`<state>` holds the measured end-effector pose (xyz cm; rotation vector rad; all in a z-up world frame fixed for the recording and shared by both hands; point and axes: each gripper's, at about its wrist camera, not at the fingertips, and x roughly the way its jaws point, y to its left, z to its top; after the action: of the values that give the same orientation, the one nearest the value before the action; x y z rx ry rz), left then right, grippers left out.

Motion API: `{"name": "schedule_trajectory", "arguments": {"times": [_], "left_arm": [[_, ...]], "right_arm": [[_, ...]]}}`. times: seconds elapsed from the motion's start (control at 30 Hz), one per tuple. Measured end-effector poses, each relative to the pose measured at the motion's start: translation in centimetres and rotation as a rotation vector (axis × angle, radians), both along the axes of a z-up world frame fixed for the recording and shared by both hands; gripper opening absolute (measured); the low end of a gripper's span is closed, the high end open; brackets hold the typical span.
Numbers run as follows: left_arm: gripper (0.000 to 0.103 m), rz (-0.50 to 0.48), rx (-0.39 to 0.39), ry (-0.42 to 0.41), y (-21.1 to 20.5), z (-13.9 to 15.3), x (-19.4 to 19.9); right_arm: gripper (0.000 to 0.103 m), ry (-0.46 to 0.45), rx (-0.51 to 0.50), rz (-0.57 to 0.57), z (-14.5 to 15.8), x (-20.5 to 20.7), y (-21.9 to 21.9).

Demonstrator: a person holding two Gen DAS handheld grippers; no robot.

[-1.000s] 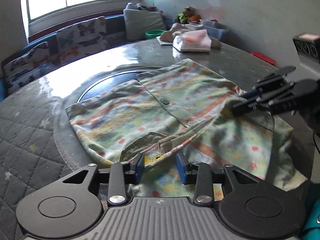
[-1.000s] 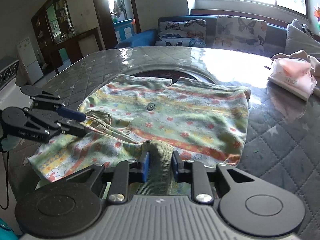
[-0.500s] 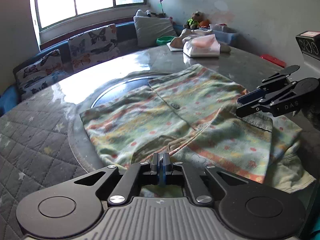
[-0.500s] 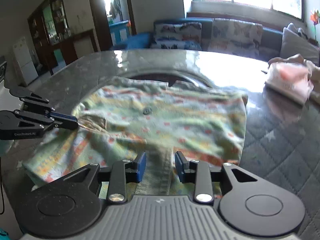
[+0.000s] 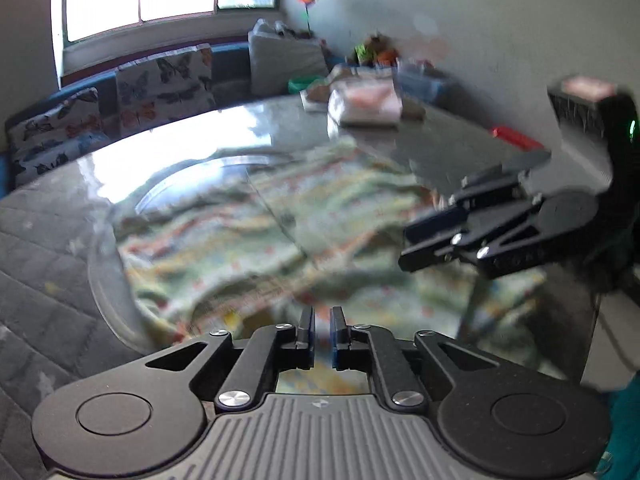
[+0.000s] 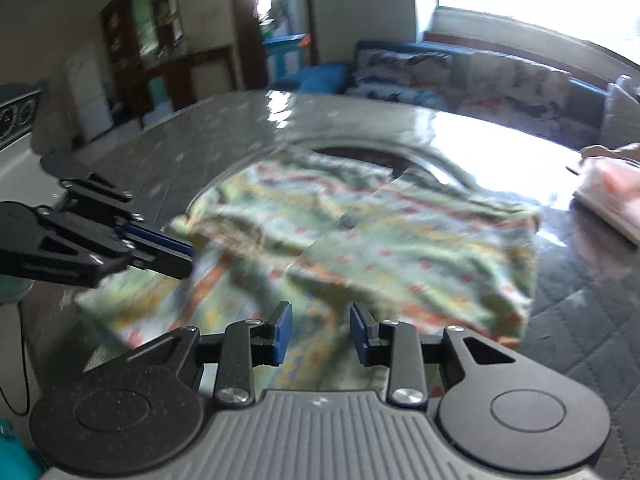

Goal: Fold clothes

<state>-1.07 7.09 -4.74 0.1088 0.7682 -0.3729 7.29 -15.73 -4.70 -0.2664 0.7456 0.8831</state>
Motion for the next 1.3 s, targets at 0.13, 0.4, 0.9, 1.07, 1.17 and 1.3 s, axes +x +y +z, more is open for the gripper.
{"name": "schedule_trajectory", "arguments": {"times": [0.13, 0.4, 0.9, 1.07, 1.17, 1.3], "left_arm": [[0.015, 0.013, 0.009, 0.008, -0.3, -0.3, -0.7], [0.022, -0.066, 0.055, -0.022, -3.0, 0.0, -3.2], [0.037, 0.085, -0.002, 0.048, -2.9, 2.0, -7.1], [0.043, 0.118, -0.043, 0.108, -3.5, 2.6, -9.2], [0.048, 0.154, -0.072, 0.159, -3.6, 2.4, -9.5], [0.051, 0.191, -0.128, 0.226, -3.1, 1.5, -9.2]], "right_arm": [[0.035, -0.01, -0.041, 0.077, 0.1, -1.4, 0.0], [0.04, -0.082, -0.132, 0.184, -0.5, -4.7, 0.6], [0.044, -0.111, -0.129, 0.164, 0.8, -7.0, -2.0], [0.049, -0.124, -0.143, 0.169, 1.5, -8.1, -3.5], [0.05, -0.137, -0.159, 0.175, 1.7, -8.7, -4.2], [0.051, -0.149, -0.173, 0.18, 1.8, -9.3, -4.9]]}}
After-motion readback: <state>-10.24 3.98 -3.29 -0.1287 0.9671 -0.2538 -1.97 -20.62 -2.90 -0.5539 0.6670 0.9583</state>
